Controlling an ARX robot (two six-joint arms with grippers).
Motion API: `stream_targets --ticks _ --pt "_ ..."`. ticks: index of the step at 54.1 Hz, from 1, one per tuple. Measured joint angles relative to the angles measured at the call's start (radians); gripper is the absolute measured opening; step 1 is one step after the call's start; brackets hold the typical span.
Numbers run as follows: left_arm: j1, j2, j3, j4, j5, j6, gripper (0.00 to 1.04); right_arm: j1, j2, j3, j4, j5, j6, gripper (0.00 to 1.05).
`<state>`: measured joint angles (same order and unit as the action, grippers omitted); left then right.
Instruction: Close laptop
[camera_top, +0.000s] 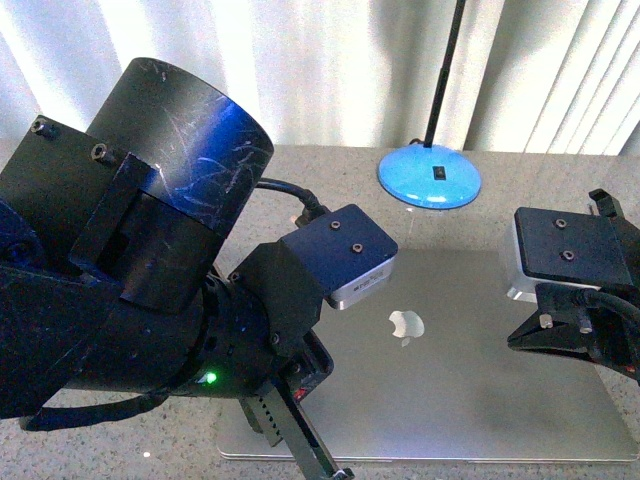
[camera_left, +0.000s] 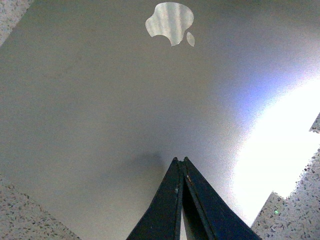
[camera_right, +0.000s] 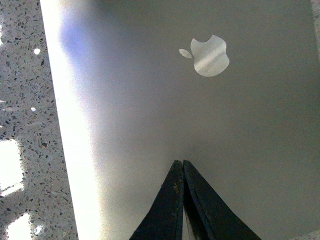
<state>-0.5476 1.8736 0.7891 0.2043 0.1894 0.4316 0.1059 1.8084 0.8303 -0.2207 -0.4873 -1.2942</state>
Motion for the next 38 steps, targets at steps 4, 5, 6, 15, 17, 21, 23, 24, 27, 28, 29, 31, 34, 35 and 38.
stream_targets --ticks 4,5,6,15,17,21,23,24,27,28,29,31,34,35,38 --pt "0.006 0.01 -0.001 0.006 0.013 -0.004 0.04 0.003 0.014 -0.007 0.011 0.0 0.002 0.03" --pt "0.009 0.011 -0.002 0.009 0.016 -0.004 0.04 0.005 0.019 -0.011 0.015 0.0 0.006 0.03" --pt "0.01 0.012 -0.002 0.01 0.016 -0.004 0.04 0.006 0.024 -0.014 0.019 0.001 0.008 0.03" --pt "0.023 0.023 -0.013 0.025 0.032 -0.007 0.04 0.011 0.054 -0.027 0.04 0.009 0.019 0.03" --pt "0.03 0.029 -0.017 0.031 0.039 -0.008 0.04 0.013 0.062 -0.029 0.045 0.012 0.023 0.03" --pt "0.044 0.034 -0.027 0.039 0.05 -0.015 0.04 0.019 0.072 -0.032 0.053 0.015 0.035 0.03" --pt "0.051 0.034 -0.03 0.039 0.055 -0.018 0.04 0.021 0.073 -0.032 0.053 0.016 0.039 0.03" --pt "0.054 0.034 -0.031 0.039 0.057 -0.02 0.04 0.023 0.074 -0.032 0.053 0.015 0.043 0.03" --pt "0.065 0.034 -0.032 0.041 0.066 -0.032 0.04 0.024 0.074 -0.031 0.049 0.014 0.051 0.03" --pt "0.068 0.034 -0.032 0.042 0.067 -0.035 0.04 0.025 0.074 -0.031 0.048 0.014 0.055 0.03" --pt "0.071 0.034 -0.032 0.043 0.069 -0.037 0.04 0.026 0.074 -0.031 0.049 0.013 0.058 0.03" --pt "0.076 0.034 -0.032 0.045 0.07 -0.042 0.04 0.029 0.075 -0.031 0.054 0.012 0.066 0.03" --pt "0.087 0.031 -0.033 0.048 0.074 -0.051 0.04 0.032 0.075 -0.032 0.065 0.011 0.072 0.03" --pt "0.09 0.029 -0.034 0.05 0.076 -0.054 0.04 0.033 0.075 -0.032 0.069 0.011 0.074 0.03" --pt "0.102 0.02 -0.038 0.06 0.081 -0.074 0.04 0.036 0.075 -0.033 0.092 0.004 0.088 0.03"
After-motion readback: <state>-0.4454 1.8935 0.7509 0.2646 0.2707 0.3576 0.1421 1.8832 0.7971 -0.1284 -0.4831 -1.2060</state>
